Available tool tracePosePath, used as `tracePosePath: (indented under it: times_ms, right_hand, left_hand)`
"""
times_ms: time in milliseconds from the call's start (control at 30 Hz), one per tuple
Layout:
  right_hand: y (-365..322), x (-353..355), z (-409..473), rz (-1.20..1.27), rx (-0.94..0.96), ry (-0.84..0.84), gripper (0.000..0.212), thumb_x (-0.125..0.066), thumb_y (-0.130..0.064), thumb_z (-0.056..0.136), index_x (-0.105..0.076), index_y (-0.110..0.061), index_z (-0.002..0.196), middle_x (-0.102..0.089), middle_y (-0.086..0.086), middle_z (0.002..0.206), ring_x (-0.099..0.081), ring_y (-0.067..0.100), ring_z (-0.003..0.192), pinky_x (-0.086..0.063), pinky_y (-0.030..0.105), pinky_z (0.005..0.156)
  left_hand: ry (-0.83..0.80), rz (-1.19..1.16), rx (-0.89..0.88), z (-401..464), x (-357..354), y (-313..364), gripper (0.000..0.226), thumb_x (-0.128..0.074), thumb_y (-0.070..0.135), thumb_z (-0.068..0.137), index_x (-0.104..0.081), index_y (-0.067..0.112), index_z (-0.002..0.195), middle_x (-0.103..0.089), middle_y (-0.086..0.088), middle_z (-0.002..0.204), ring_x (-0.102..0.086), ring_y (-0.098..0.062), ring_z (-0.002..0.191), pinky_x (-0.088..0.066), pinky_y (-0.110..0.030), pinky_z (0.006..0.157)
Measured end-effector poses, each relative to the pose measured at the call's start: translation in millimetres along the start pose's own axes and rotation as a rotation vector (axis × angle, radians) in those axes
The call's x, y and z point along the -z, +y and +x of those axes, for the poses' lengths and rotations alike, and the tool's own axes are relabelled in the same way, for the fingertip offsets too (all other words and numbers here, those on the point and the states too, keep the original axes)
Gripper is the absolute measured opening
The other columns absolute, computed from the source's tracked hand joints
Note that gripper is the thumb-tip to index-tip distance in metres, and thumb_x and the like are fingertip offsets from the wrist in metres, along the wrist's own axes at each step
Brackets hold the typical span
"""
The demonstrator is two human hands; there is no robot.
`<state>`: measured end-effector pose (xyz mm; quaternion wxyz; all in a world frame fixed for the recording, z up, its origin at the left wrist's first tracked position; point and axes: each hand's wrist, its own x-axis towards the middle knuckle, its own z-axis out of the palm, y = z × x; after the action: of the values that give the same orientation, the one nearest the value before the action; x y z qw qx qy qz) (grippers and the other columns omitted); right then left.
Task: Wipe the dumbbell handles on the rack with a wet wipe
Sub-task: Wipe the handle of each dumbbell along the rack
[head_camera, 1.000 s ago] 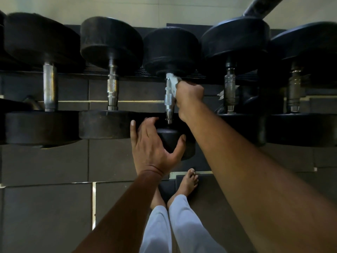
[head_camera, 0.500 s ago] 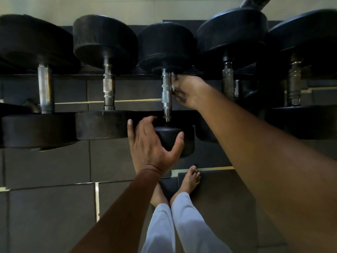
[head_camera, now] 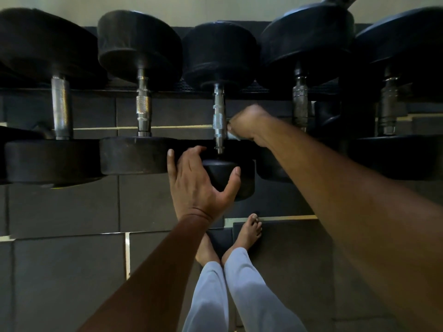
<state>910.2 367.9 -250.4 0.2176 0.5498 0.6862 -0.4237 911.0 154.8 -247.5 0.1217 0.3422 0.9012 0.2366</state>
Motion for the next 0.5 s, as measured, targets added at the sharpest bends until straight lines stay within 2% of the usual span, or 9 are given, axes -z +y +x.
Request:
tracePosePath:
  times_ms: [67,133,233,333,433,500]
  right_hand:
    - [0.3,-3.3,-2.2,-0.22,0.039,-0.07,0.015,-0.071,-0.011,0.092,-0.077,-0.009,0.106,-0.076,0.007,0.106,-0.072,0.021,0.094,-0.058,0.032,0.072]
    - [-2.9,-3.1,-7.9,-0.391,0.085,-0.117,0.01,-0.07,-0.013,0.095,-0.075,-0.01,0.102,-0.075,0.007,0.107,-0.072,0.02,0.092,-0.059,0.034,0.073]
    - [-6.9,2.5,-14.5,-0.495,0.131,-0.156,0.014,-0.072,-0.01,0.094,-0.077,-0.009,0.107,-0.075,0.007,0.11,-0.073,0.022,0.1,-0.062,0.037,0.087]
    - [-6.2,9.2,-17.6,-0.453,0.126,-0.18,0.019,-0.078,-0.006,0.086,-0.082,-0.012,0.103,-0.078,0.005,0.109,-0.074,0.022,0.105,-0.061,0.037,0.088]
    - [-6.8,28.1,-22.7,-0.389,0.18,-0.166,0.023,-0.082,-0.006,0.081,-0.085,-0.017,0.101,-0.081,0.0,0.103,-0.075,0.017,0.099,-0.062,0.038,0.092]
    - [-10.7,42.2,-29.7,-0.249,0.32,-0.17,0.014,-0.084,-0.014,0.088,-0.086,-0.022,0.1,-0.081,-0.007,0.096,-0.074,0.006,0.094,-0.061,0.026,0.085]
  left_hand:
    - [0.0,0.005,0.001,-0.1,-0.4,-0.2,0.081,-0.056,0.073,0.089,-0.054,0.007,0.136,-0.061,-0.005,0.123,-0.06,-0.022,0.128,-0.001,-0.044,0.135]
    - [0.002,0.007,0.002,-0.2,-0.9,-0.1,0.083,-0.057,0.073,0.089,-0.053,0.006,0.136,-0.061,-0.005,0.124,-0.06,-0.021,0.128,-0.001,-0.044,0.135]
    - [0.002,0.011,0.002,-0.1,-1.0,0.6,0.084,-0.056,0.074,0.089,-0.053,0.006,0.138,-0.06,-0.005,0.126,-0.06,-0.021,0.129,-0.001,-0.045,0.135]
    - [0.005,0.005,0.0,-0.1,-0.7,0.8,0.085,-0.056,0.074,0.088,-0.052,0.006,0.139,-0.06,-0.005,0.128,-0.059,-0.021,0.13,-0.001,-0.044,0.135]
    - [0.011,0.001,0.004,-0.2,-0.2,1.5,0.085,-0.057,0.074,0.088,-0.051,0.006,0.139,-0.06,-0.005,0.13,-0.059,-0.021,0.132,0.002,-0.042,0.135]
    - [0.019,-0.007,0.008,-0.3,0.2,2.0,0.085,-0.059,0.073,0.087,-0.051,0.006,0.139,-0.06,-0.005,0.132,-0.059,-0.021,0.133,0.002,-0.041,0.135]
